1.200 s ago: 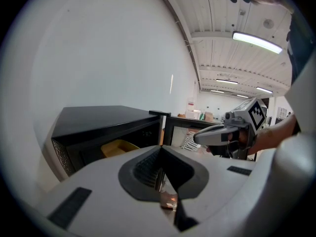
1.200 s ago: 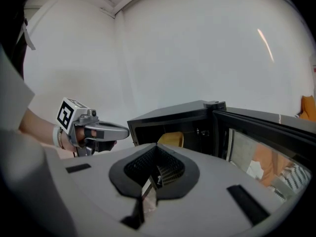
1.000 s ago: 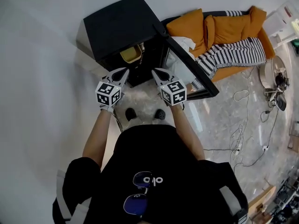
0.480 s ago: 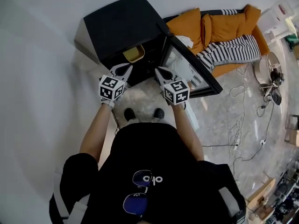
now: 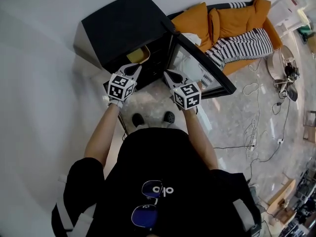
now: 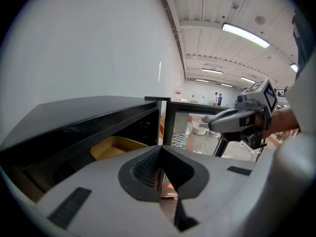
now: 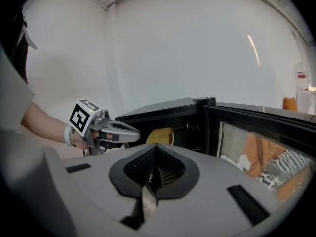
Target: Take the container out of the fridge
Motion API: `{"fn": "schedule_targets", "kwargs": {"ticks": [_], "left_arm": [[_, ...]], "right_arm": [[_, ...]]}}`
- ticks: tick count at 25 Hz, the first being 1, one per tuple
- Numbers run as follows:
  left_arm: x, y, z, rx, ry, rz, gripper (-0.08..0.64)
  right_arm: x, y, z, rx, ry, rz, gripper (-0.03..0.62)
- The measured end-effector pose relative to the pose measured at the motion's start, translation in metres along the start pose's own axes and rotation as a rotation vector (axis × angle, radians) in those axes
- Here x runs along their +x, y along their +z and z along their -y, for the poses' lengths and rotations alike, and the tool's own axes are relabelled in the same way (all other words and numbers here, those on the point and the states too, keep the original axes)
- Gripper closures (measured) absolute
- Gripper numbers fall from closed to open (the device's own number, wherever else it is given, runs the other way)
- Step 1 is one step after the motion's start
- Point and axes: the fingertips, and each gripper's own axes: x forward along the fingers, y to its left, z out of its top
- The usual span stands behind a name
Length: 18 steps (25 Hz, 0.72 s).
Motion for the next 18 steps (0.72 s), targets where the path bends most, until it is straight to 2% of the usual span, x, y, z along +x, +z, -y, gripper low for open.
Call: {"fn": "schedule_targets", "kwargs": {"ticks": [6,8,18], "left_arm": [[0.025,-0.005,-0.007,0.032,0.018,-0.041,0.551],[0.033,-0.009,-0.009,0.04,0.019,-0.065,0.502],[0.064,-0.037,-0.021,0.092,0.04,-0.206,0.459]], "right_arm": [[-0.004,-0.008,0.009,0.006,-0.015,-0.008,0.584],[-0.005,-0.011,0.012,0.009,-0.021,-0.012,0.584],[0.009,-0.025,0.027,0.016,-0.022,-0.045,0.584]]}}
